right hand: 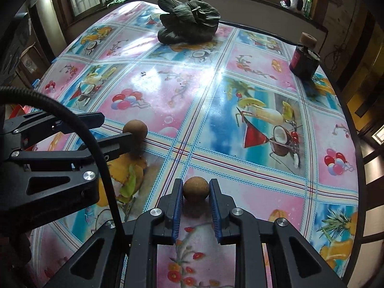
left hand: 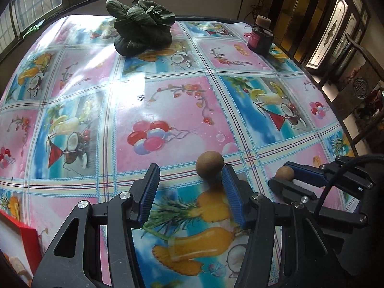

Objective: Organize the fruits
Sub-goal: 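Grasp a brown round fruit with the left gripper while the right grasps the other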

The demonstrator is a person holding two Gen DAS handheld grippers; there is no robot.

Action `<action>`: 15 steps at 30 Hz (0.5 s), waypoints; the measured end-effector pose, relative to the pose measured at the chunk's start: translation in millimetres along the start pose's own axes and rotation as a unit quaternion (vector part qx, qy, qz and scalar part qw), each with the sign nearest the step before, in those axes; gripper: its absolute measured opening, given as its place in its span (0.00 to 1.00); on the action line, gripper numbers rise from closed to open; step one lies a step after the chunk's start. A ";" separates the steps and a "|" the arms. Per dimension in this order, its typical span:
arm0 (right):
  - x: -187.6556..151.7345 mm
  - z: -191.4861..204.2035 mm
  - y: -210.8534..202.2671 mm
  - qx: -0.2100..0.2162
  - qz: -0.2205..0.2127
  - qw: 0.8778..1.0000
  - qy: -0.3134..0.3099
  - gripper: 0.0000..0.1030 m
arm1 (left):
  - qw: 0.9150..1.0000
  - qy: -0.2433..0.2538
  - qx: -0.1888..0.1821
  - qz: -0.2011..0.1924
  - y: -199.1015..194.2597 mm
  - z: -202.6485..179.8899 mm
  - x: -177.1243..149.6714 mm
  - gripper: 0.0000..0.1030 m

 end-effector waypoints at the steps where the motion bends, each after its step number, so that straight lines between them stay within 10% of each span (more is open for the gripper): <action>1: 0.1 -0.2 -0.2 0.001 0.000 1.000 0.001 0.21 | 1.000 0.000 -0.004 0.000 2.3 -1.3 1.8 0.52; 4: 1.1 0.5 -0.6 0.004 0.000 1.000 0.002 0.21 | 1.000 0.001 -0.013 -0.003 7.2 -4.0 5.3 0.52; 6: 1.0 2.0 -1.0 0.004 0.001 1.000 0.001 0.21 | 1.000 0.004 -0.011 -0.006 7.2 -3.6 6.1 0.23; 15: -0.3 19.5 -15.6 0.018 -0.009 1.000 -0.001 0.21 | 1.000 0.001 0.007 -0.002 -12.5 12.2 -23.1 0.23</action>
Point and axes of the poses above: each gripper's, at about its wrist camera, not at the fingertips, and y roughly the way its jaws point, z to its left, x to its top, the point moved 3 cm from there along y, roughly the way its jaws point, and after that the axes turned 5 degrees about z, right-handed, at the moved point
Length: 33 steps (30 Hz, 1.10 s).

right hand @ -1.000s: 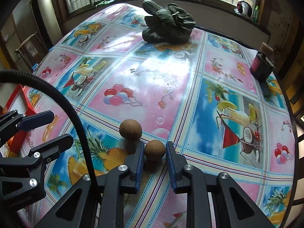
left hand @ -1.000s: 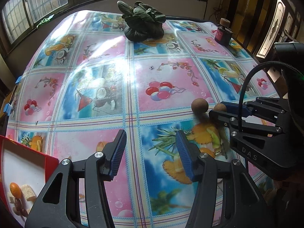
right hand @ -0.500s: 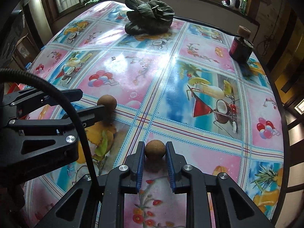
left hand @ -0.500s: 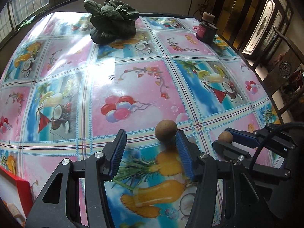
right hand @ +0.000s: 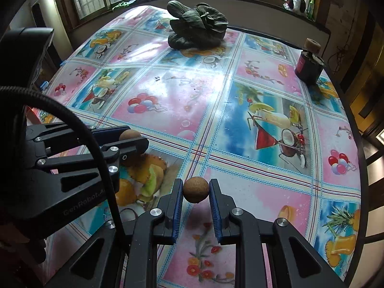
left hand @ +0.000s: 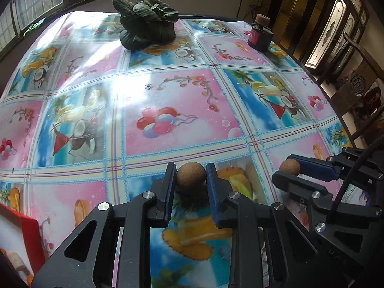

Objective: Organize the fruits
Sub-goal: 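Grasp a brown round fruit with the left gripper while the right grasps the other, then carry both held brown fruits over the red tray and lower them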

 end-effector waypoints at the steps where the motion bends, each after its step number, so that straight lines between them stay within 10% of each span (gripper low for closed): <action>1: -0.3 4.5 -3.0 0.001 -0.002 1.000 -0.003 0.20 | 1.000 0.000 0.006 -0.002 -4.7 3.0 -5.1 0.23; 33: -31.9 237.4 -29.8 0.131 -0.046 0.985 -0.104 0.20 | 0.977 -0.124 0.161 -0.066 -138.1 164.9 -164.2 0.23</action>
Point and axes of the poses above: each gripper's, at about its wrist camera, not at the fingertips, and y roughly the way its jaws point, z to its left, x to its top, the point moved 3 cm from there along y, roughly the way its jaws point, and after that the axes turned 5 degrees about z, right-handed, at the moved point
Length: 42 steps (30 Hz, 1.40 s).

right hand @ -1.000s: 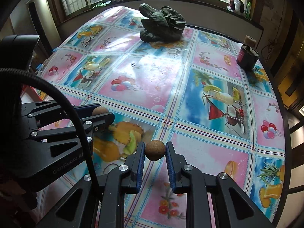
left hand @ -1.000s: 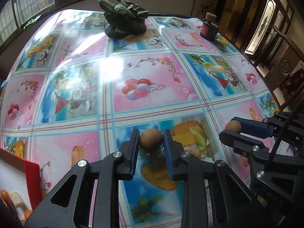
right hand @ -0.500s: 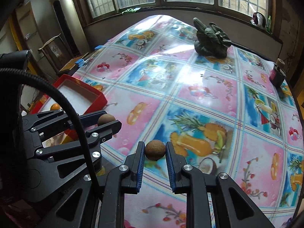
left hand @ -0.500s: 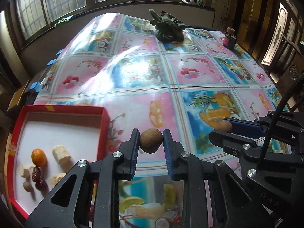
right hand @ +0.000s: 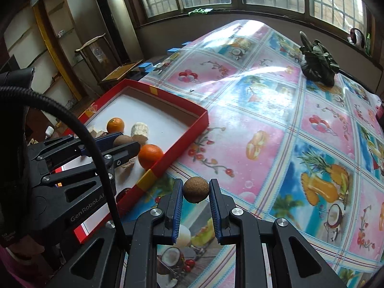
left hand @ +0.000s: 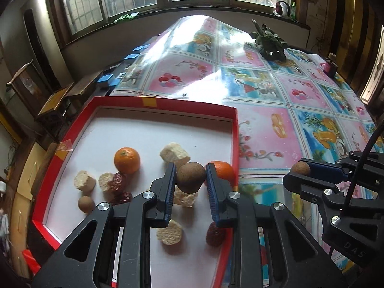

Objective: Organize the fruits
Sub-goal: 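Carry both held brown fruits over the red tray and lower them, then open both grippers to drop the brown fruits in the tray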

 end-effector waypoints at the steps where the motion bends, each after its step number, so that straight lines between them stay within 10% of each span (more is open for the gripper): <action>1: 0.9 5.5 1.7 0.002 0.001 1.000 -0.004 0.20 | 1.000 -0.004 0.002 0.000 -0.1 4.5 -0.6 0.24; 42: 12.0 90.9 64.3 0.062 0.051 0.993 -0.085 0.20 | 0.997 -0.074 0.017 0.024 9.7 74.7 -30.8 0.28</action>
Point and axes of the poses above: each gripper's, at about its wrist camera, not at the fingertips, and y roughly the way its jaws point, z to its left, x to its top, the point moved 3 cm from there along y, roughly the way its jaws point, and after that the axes turned 5 degrees about z, right-handed, at the moved point
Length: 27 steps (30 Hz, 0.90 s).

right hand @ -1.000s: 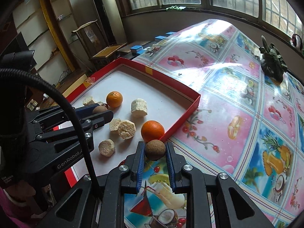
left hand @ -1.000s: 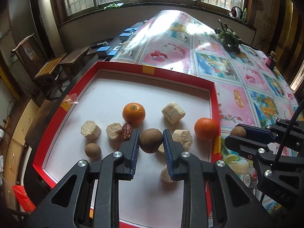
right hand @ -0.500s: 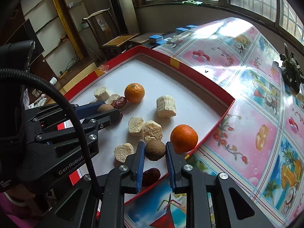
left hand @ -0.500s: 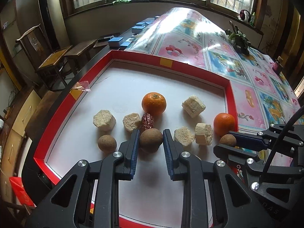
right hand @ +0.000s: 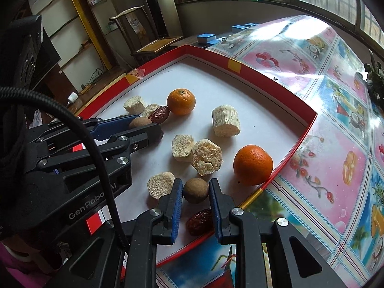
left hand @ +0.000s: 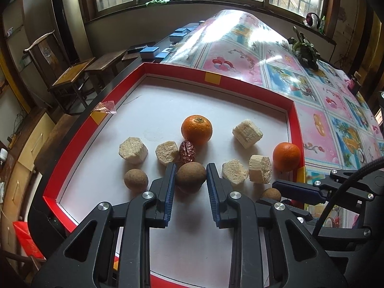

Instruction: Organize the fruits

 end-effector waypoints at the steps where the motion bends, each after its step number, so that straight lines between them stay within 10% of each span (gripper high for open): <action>1: -0.4 -0.5 -1.4 0.000 -0.002 1.000 0.000 0.21 | 1.000 -0.001 0.002 0.001 0.6 -0.1 -0.6 0.31; 10: -9.8 -4.6 -27.7 -0.022 -0.043 0.999 0.023 0.28 | 1.000 -0.010 0.003 -0.018 -7.9 -0.2 -5.0 0.62; 27: -25.5 -12.7 -53.6 -0.060 -0.116 0.988 0.078 0.43 | 0.998 -0.028 0.034 -0.055 -34.2 -1.1 -12.5 0.70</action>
Point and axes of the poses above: each gripper's, at about its wrist camera, not at the fingertips, and y roughly the way its jaws point, z to its left, x to its top, the point moved 3 cm from there along y, roughly the way its jaws point, and after that the axes turned 5 degrees about z, right-handed, at the moved point
